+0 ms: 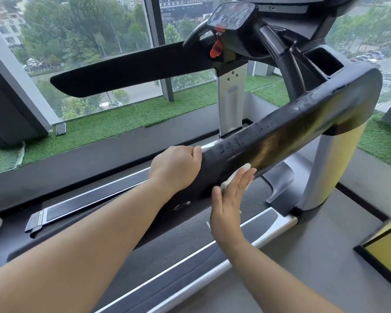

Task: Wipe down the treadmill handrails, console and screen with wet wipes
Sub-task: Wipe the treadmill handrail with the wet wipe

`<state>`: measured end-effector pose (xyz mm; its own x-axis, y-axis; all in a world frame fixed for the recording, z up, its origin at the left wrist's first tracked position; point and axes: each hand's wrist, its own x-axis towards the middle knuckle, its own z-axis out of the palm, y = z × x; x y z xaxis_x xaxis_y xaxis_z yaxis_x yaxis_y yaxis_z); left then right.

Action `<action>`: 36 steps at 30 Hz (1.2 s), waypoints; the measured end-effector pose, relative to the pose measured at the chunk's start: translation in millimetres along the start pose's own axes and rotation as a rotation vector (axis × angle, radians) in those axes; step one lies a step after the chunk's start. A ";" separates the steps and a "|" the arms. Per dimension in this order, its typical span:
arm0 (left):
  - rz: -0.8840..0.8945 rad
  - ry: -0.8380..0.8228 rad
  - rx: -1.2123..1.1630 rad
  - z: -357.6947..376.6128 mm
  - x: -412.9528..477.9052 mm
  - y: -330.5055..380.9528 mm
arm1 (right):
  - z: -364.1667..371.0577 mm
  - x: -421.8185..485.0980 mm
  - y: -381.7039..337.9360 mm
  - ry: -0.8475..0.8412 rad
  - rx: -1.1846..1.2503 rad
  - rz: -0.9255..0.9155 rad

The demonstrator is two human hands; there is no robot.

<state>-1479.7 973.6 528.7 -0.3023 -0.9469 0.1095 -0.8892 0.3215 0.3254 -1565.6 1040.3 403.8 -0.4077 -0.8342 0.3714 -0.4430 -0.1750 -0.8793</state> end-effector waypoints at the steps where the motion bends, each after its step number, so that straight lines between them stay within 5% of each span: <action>1: -0.001 0.002 0.002 0.1 0.3 -0.1 | 7.9 -16.1 2.8 -0.064 -0.054 -0.075; 5: 0.004 0.009 0.006 0.1 0.0 -1.2 | 16.4 -38.6 17.8 -0.189 -0.193 -0.211; 12: 0.008 0.001 0.005 0.4 0.2 -1.8 | -18.7 33.8 8.8 0.118 0.111 0.145; 18: 0.011 0.012 0.007 -0.8 -1.0 -0.2 | 18.8 -42.9 20.1 -0.172 -0.174 -0.245; 25: 0.007 -0.003 0.003 -1.1 -0.6 1.0 | -9.3 22.4 6.5 0.060 -0.134 -0.066; 32: -0.015 -0.050 -0.047 -2.7 1.1 -1.2 | 7.3 -21.8 15.6 -0.153 -0.444 -0.552; 36: -0.021 -0.058 -0.090 -3.6 0.5 -4.1 | -12.2 12.5 12.1 -0.051 -0.361 -0.366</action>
<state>-1474.9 971.8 530.9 -0.3054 -0.9510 0.0476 -0.8622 0.2974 0.4101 -1585.8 1034.1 401.5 -0.1394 -0.7781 0.6125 -0.8006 -0.2755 -0.5322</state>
